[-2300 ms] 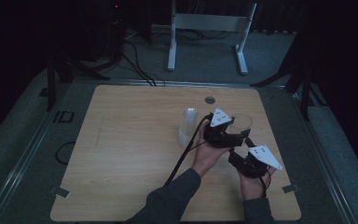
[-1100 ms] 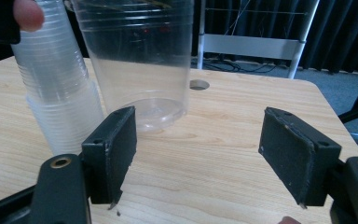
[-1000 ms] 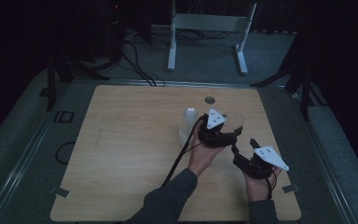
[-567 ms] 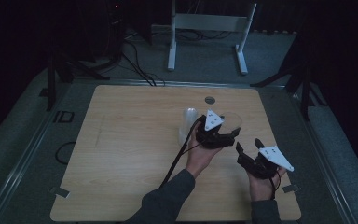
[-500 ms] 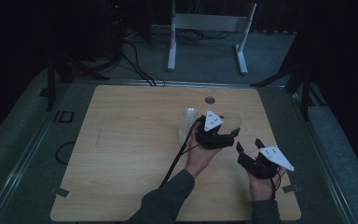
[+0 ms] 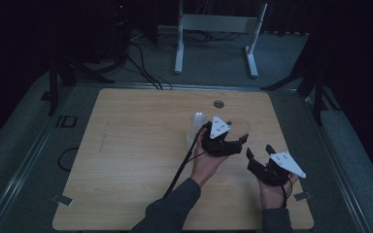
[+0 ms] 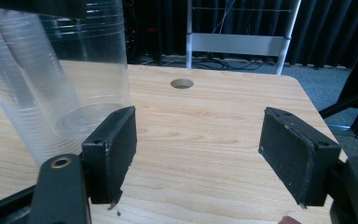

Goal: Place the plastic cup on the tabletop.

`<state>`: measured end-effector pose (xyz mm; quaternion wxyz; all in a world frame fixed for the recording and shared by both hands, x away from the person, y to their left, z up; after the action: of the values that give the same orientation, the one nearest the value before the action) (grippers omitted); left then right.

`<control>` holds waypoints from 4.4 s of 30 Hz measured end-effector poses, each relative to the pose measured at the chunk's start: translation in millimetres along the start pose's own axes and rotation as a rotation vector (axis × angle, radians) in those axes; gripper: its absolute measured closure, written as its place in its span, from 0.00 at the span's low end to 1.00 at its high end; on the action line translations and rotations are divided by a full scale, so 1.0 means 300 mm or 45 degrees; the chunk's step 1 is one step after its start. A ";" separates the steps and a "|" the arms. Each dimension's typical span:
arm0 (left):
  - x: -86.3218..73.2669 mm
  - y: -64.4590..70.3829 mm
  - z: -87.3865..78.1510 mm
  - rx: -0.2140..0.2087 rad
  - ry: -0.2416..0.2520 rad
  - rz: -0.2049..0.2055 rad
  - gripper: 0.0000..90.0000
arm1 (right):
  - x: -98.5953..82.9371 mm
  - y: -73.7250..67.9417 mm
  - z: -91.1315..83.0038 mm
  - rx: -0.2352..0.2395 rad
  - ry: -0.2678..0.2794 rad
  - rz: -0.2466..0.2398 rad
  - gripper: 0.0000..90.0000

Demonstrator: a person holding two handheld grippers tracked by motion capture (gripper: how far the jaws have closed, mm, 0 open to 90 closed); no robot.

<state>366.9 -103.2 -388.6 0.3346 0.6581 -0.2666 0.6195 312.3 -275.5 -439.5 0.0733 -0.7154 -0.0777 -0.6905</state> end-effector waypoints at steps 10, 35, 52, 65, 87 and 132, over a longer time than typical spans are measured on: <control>-0.018 -0.003 -0.019 0.005 0.006 0.024 0.33 | -0.001 0.005 -0.005 -0.008 0.002 0.003 0.30; -0.065 -0.031 -0.054 -0.034 0.036 0.034 0.33 | -0.003 0.013 -0.011 -0.016 0.001 0.009 0.30; -0.104 -0.054 -0.067 -0.011 0.024 0.028 0.33 | -0.007 0.011 -0.010 -0.013 -0.004 0.009 0.30; -0.133 -0.062 -0.074 -0.010 0.024 0.024 0.32 | -0.009 0.011 -0.011 -0.011 -0.006 0.006 0.31; -0.192 -0.067 -0.070 0.009 -0.006 0.030 0.32 | -0.007 0.016 -0.015 -0.019 0.000 0.003 0.31; -0.317 -0.080 -0.048 0.049 -0.081 0.057 0.32 | -0.007 0.019 -0.016 -0.019 0.001 0.000 0.31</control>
<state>367.5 -83.0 -485.6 0.2992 0.6776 -0.2797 0.6108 308.6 -282.1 -441.5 0.0680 -0.7158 -0.0724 -0.6912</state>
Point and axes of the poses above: each handheld gripper's, and its own axes: z roughly forward along the jaws, x roughly out of its top, y roughly to its right, the point moved 3 cm from there along z, roughly forward along the jaws, and after that the axes turned 13 degrees about y, right-handed, at the moved point
